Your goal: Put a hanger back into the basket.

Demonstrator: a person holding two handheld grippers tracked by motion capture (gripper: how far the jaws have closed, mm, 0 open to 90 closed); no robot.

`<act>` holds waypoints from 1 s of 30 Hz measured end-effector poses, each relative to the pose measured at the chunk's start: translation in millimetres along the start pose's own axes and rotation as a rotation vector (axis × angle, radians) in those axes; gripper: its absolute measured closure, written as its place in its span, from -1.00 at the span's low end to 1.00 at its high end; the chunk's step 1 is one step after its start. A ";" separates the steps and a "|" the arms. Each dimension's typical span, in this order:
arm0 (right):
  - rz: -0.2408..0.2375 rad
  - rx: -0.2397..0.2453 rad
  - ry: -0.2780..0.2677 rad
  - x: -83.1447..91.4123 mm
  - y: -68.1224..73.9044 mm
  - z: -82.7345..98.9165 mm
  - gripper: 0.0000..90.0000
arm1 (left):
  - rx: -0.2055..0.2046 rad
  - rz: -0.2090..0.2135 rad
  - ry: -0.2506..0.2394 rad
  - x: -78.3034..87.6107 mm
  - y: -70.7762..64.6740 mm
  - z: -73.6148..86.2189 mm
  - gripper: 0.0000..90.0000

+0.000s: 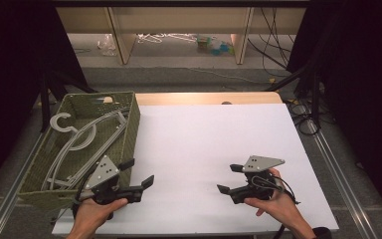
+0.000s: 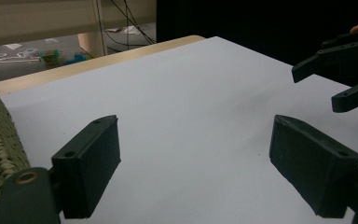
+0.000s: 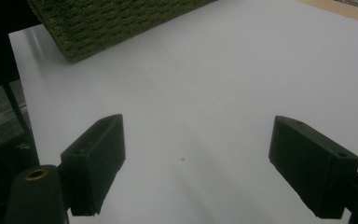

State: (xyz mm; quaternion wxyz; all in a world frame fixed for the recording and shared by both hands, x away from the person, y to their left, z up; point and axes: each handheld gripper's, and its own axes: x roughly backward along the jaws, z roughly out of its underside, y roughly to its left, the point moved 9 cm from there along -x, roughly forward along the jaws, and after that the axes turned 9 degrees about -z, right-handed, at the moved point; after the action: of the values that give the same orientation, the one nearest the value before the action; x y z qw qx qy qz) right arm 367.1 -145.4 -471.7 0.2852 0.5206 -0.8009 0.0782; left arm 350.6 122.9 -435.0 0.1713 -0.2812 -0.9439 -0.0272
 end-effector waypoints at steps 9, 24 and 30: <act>0.019 -0.019 -0.037 0.5 6.6 5.7 -0.60 | -0.005 0.013 -0.008 3.1 -13.6 14.5 -0.65; 0.031 -0.055 -0.087 6.5 24.4 14.7 -0.63 | -0.055 -0.008 0.008 3.5 -17.0 31.6 -0.64; 0.056 -0.041 -0.113 9.3 19.7 10.6 -0.64 | -0.034 -0.005 0.005 3.0 -16.6 31.4 -0.64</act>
State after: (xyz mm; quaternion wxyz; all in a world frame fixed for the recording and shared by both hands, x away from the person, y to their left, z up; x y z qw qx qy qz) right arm 343.1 -148.5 -472.1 0.2480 0.4955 -0.8315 0.0401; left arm 329.6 115.2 -462.7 0.1689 -0.2817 -0.9435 -0.0445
